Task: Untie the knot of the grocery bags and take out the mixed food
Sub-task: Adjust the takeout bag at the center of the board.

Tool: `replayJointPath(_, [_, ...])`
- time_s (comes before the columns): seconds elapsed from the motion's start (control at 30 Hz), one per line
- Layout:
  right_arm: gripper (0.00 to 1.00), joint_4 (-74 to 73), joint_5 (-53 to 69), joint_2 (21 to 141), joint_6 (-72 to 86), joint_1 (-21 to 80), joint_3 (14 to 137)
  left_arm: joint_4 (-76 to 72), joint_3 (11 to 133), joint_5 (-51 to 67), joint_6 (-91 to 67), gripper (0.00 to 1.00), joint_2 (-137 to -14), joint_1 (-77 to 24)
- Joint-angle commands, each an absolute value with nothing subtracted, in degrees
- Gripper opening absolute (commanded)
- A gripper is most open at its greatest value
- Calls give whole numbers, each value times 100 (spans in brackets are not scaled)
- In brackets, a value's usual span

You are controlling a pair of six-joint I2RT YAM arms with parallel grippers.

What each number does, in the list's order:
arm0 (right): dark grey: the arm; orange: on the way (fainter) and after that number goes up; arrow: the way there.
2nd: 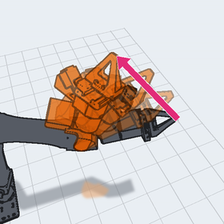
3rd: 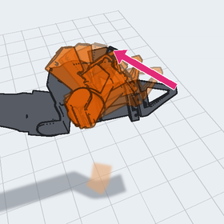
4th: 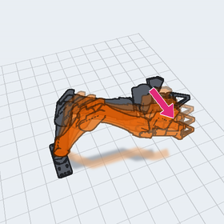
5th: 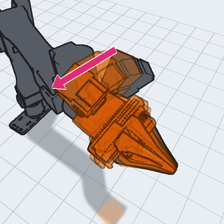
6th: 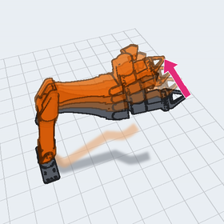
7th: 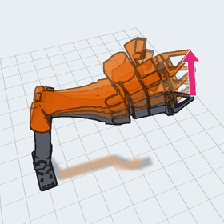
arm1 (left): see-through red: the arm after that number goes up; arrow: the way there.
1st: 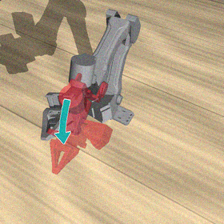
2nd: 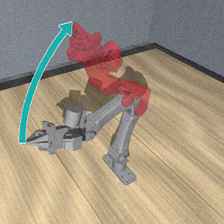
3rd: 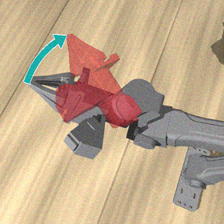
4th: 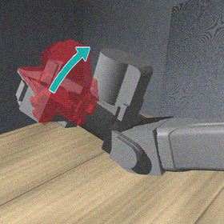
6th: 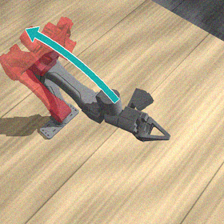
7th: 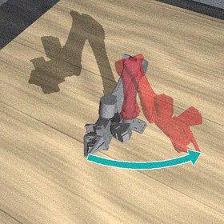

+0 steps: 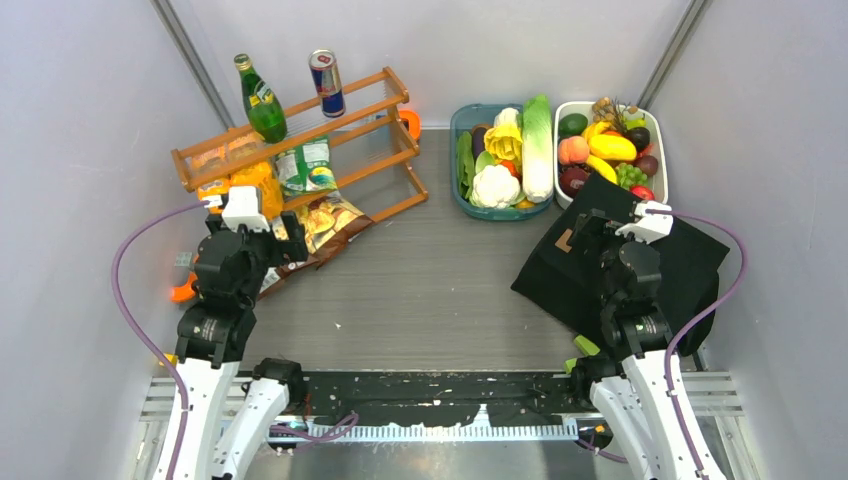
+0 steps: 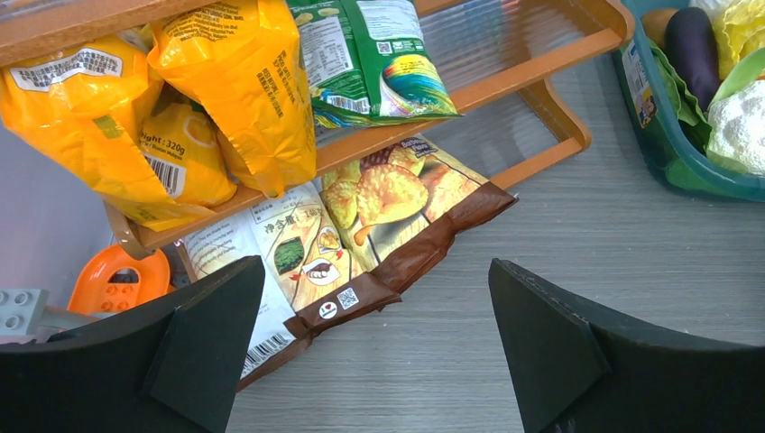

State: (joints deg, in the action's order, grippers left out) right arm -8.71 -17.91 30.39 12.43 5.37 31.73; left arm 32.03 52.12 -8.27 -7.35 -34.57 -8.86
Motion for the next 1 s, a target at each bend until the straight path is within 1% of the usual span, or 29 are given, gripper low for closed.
replayJointPath(0.0, [96, -720, -1891, 3025, 1289, 519, 3357, 3002, 5311, -640, -844, 99, -3454, -861])
replayJointPath(0.43, [95, -785, -1759, 2826, 1329, 523, 3408, 3030, 5264, -879, -723, 100, -3314, -861])
replayJointPath(0.5, [96, -906, -1644, 2808, 1358, 519, 3486, 3047, 5242, -886, -651, 99, -3361, -861])
replayJointPath(0.6, [99, -1347, -948, 2911, 1306, 519, 3833, 3105, 5212, -695, -675, 100, -3513, -861])
replayJointPath(0.63, [97, -1657, -674, 3026, 1317, 514, 3925, 3149, 5217, -652, -691, 99, -3556, -861])
replayJointPath(0.67, [93, -1822, -539, 3099, 1322, 521, 4093, 3194, 5232, -635, -702, 100, -3600, -861])
replayJointPath(0.77, [90, -2544, -143, 3415, 1326, 561, 4433, 3232, 5207, -643, -695, 99, -3629, -861])
replayJointPath(0.83, [92, -2837, -200, 3572, 1342, 691, 4666, 3207, 5167, -566, -707, 99, -3608, -861])
replayJointPath(0.87, [94, -2943, -293, 3627, 1366, 780, 4843, 3185, 5135, -510, -711, 100, -3590, -861])
replayJointPath(0.93, [98, -3201, -862, 3810, 1420, 1371, 5105, 3154, 5093, -431, -712, 100, -3569, -861])
replayJointPath(0.97, [100, -3327, -1373, 3967, 1444, 1556, 5185, 3141, 5073, -424, -712, 99, -3566, -861])
